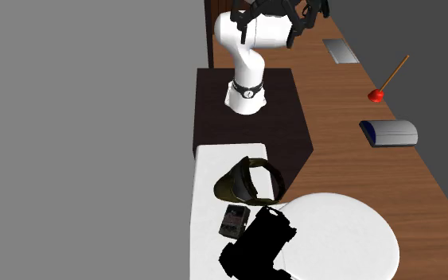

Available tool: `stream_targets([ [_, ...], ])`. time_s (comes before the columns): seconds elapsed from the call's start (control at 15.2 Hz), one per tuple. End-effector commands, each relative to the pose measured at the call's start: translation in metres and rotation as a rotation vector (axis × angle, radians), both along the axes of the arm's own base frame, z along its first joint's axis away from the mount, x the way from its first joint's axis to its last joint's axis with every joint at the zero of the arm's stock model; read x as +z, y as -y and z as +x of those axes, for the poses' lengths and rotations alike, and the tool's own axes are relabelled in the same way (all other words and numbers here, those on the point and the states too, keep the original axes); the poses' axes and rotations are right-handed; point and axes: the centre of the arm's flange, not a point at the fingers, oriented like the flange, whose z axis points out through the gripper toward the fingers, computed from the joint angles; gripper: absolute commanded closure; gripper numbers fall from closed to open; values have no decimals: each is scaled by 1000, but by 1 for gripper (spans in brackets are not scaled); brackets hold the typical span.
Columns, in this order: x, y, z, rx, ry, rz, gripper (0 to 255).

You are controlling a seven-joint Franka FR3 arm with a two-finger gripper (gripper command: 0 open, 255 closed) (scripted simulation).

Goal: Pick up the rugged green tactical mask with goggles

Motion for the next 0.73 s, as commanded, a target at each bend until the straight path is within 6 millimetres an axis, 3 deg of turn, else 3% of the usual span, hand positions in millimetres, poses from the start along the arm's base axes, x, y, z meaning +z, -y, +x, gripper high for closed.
stream_targets([
  [0.0, 0, 0, 0, 0, 0, 0, 0],
  [0.66, -114, -11, 76, 16, -43, -85, 0],
])
